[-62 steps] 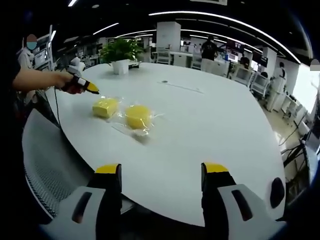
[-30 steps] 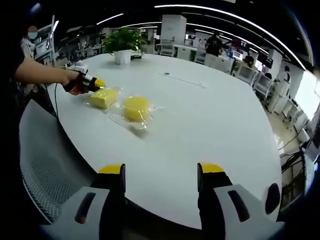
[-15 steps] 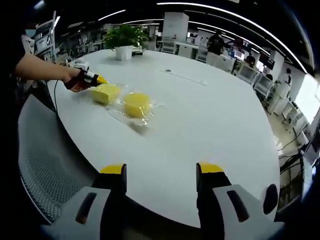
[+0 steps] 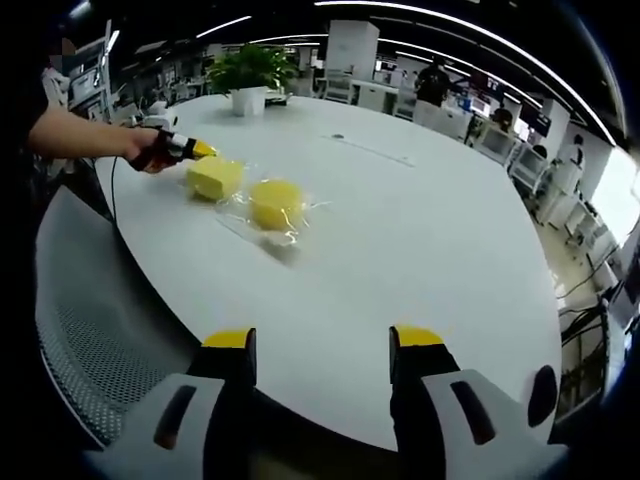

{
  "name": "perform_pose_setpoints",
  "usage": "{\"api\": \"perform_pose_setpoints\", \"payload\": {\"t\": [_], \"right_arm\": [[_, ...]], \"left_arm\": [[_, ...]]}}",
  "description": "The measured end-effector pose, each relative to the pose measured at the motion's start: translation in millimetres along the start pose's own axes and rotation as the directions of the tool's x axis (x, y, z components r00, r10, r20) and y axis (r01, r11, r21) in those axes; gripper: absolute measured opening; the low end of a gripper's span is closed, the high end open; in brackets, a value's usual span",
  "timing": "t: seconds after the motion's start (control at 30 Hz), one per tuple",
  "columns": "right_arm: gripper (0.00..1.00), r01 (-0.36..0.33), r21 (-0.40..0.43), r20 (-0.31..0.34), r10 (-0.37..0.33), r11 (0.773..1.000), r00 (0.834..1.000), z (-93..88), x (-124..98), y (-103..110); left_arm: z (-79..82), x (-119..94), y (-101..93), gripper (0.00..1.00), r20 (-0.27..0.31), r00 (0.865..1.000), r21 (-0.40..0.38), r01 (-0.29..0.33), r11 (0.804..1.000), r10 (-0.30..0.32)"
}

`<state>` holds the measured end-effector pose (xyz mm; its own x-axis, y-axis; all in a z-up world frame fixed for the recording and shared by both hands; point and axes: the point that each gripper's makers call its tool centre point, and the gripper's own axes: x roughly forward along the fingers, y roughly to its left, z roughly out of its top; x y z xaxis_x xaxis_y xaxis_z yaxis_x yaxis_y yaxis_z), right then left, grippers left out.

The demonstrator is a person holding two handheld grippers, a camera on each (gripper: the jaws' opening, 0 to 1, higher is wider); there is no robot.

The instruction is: Compare the silicone blocks by pressing each to a similar depth, holding the contact briefly, and releasing to observe deformation and rebound differences across the visible hardness samples.

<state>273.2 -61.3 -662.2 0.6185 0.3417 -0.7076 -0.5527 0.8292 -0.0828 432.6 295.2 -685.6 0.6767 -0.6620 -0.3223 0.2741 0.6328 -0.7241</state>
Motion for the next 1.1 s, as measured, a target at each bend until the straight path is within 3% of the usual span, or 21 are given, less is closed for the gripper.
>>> {"api": "perform_pose_setpoints", "payload": {"t": [0.13,0.23,0.6,0.7,0.73,0.83,0.9,0.93,1.1], "right_arm": [[0.48,-0.006,-0.005,0.012,0.006,1.000,1.000,4.3,1.0,0.9],[0.48,-0.012,-0.009,0.015,0.013,1.000,1.000,5.6,2.5,2.2],[0.47,-0.037,-0.028,0.030,0.038,0.999,0.999,8.9,3.0,11.1],[0.47,-0.039,-0.033,0.031,0.040,0.999,0.999,7.1,1.4,12.5],[0.47,-0.039,-0.033,0.031,0.040,0.999,0.999,7.0,1.0,12.6],[0.47,-0.037,-0.031,0.034,0.038,0.999,0.999,6.6,-1.1,12.7],[0.47,-0.034,-0.029,0.036,0.035,0.999,0.999,6.0,-1.5,11.7],[0.47,-0.033,-0.027,0.038,0.034,0.999,0.999,6.4,-1.8,11.7],[0.47,-0.034,-0.031,0.045,0.036,0.999,0.998,8.9,-2.5,12.9]], "left_arm": [[7.3,-8.3,-18.0,0.00,0.000,1.000,0.111,0.025,0.993,-0.025],[10.7,-17.2,-26.4,0.00,-0.012,1.000,0.217,0.017,0.976,-0.014],[27.3,-39.6,-66.4,0.00,0.035,0.998,0.365,0.034,0.930,-0.050],[28.6,-43.2,-80.4,0.00,0.043,0.996,0.419,0.053,0.906,-0.078],[30.9,-44.4,-82.9,0.00,0.053,0.996,0.471,0.037,0.881,-0.070],[37.3,-48.9,-94.3,0.00,0.075,0.993,0.531,0.034,0.847,-0.087],[42.8,-53.3,-102.4,0.00,0.093,0.991,0.529,0.035,0.848,-0.099],[46.6,-59.7,-114.1,0.00,0.108,0.988,0.554,0.030,0.832,-0.108],[54.4,-63.1,-133.2,0.00,0.122,0.983,0.601,0.037,0.798,-0.138]]}}
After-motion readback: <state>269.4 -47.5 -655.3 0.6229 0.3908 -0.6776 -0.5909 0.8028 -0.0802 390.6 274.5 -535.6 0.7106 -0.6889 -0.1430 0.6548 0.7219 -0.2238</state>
